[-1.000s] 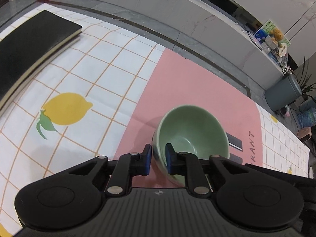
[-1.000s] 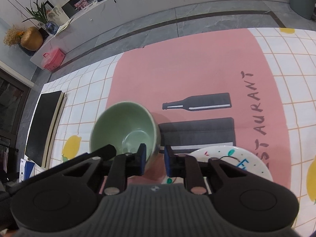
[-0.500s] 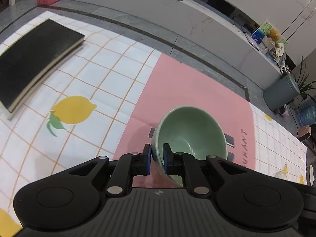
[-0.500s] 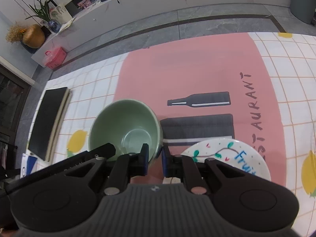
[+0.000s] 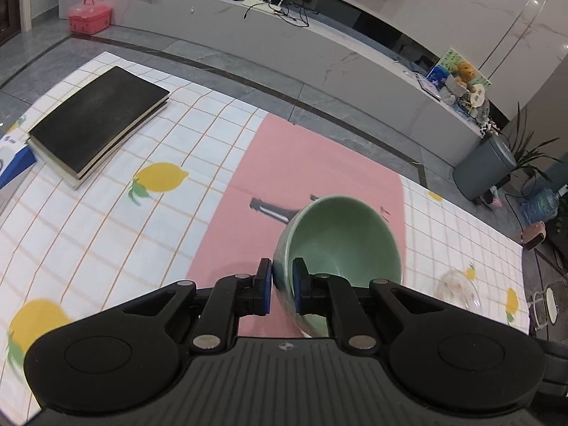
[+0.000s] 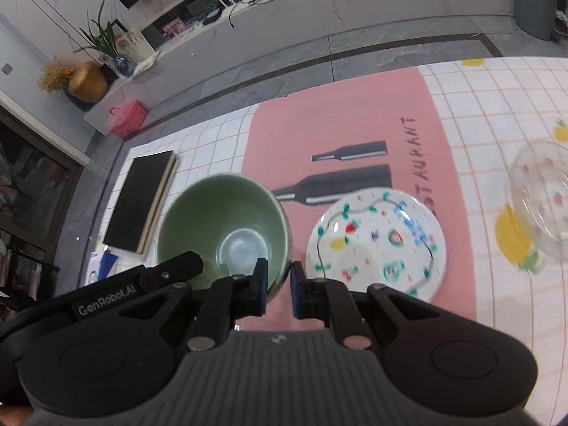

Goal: Organize plates and bowls
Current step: 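Lift the green bowl with the left gripper toward the steel bowls, then lower the green bowl into the steel bowls with the left gripper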

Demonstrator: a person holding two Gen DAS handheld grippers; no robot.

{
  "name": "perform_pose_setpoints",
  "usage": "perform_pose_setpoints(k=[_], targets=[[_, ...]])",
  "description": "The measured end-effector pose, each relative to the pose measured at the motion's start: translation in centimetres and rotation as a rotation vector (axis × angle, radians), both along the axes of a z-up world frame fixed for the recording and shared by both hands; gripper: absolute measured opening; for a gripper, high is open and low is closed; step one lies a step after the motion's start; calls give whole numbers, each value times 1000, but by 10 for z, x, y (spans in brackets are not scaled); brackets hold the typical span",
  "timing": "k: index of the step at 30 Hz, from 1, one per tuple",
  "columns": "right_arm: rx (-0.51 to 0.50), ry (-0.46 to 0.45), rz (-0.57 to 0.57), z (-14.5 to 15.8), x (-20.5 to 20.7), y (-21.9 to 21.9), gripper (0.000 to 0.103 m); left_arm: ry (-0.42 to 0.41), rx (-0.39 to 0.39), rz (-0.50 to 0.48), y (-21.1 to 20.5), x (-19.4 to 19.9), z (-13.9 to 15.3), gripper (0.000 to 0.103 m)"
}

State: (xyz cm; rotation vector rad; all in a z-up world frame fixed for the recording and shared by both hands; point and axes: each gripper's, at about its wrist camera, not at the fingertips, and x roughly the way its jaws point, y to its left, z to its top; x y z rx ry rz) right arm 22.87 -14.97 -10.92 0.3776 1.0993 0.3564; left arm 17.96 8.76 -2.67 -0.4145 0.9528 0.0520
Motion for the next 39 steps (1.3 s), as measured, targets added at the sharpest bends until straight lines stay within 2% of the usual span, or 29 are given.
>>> perform_pose_setpoints(k=[6, 10, 19, 26, 30, 39], targets=[[12, 3, 2, 11, -51, -23, 11, -21, 12, -7, -19, -46, 13, 12], [20, 10, 6, 14, -78, -40, 11, -31, 26, -15, -33, -73, 14, 12], [27, 16, 19, 15, -125, -74, 11, -17, 7, -44, -55, -119, 9, 13], [23, 50, 30, 3, -142, -90, 10, 39, -22, -78, -64, -137, -5, 13], [18, 86, 34, -9, -144, -91, 10, 65, -13, -90, -68, -141, -13, 13], [-4, 104, 53, -25, -136, -83, 9, 114, 9, -104, -66, -136, -29, 13]])
